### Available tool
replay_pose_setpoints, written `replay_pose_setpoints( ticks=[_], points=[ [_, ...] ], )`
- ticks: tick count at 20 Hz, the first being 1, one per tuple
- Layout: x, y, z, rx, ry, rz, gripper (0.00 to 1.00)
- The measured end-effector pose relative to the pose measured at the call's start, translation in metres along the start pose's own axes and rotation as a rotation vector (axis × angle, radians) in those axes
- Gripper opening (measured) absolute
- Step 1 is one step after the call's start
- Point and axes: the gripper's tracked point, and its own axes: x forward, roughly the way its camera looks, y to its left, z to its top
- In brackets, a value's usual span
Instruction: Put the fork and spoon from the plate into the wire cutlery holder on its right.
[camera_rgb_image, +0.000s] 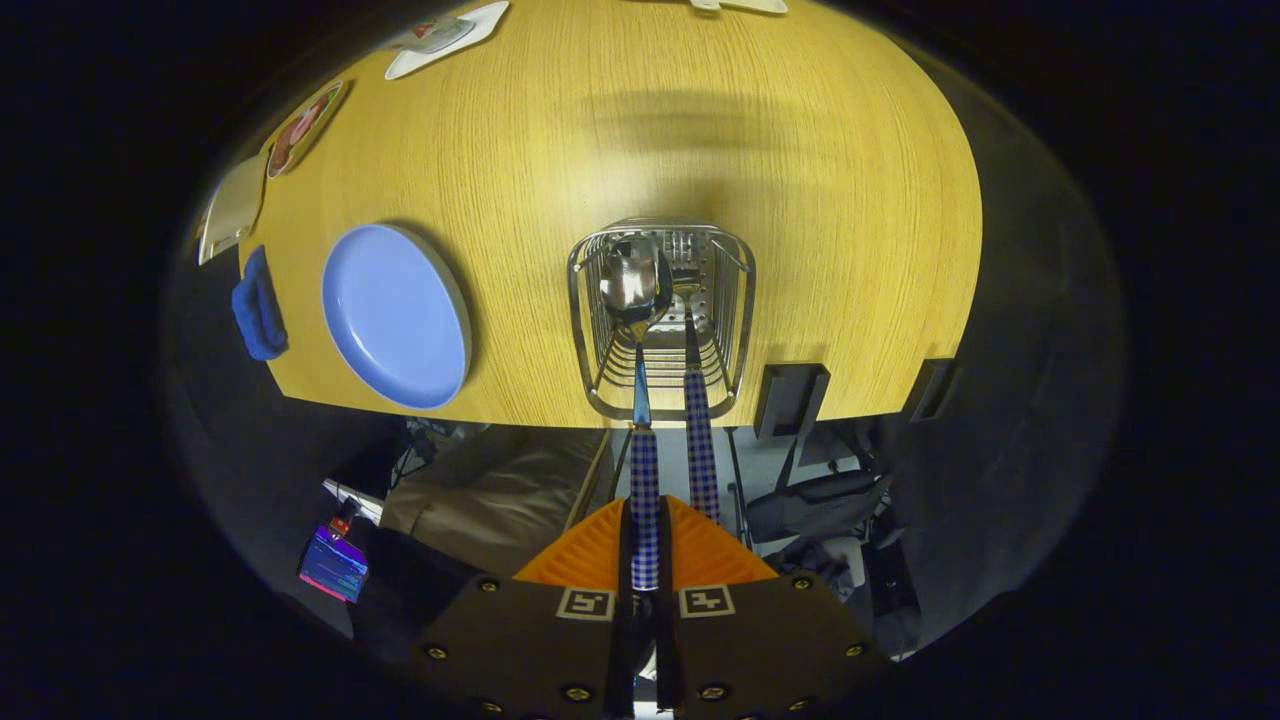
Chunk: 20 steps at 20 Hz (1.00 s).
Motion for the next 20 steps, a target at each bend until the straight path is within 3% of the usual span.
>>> replay_pose_setpoints(
  ticks=[10, 15, 20],
  points=[
    [0.006, -0.001, 0.020, -0.009, 0.067, -0.046, 0.09],
    [0.001, -0.004, 0.022, -0.044, 0.033, -0.066, 0.14],
    [-0.010, -0.005, 0.016, -0.067, -0.083, -0.082, 0.19]
  ],
)
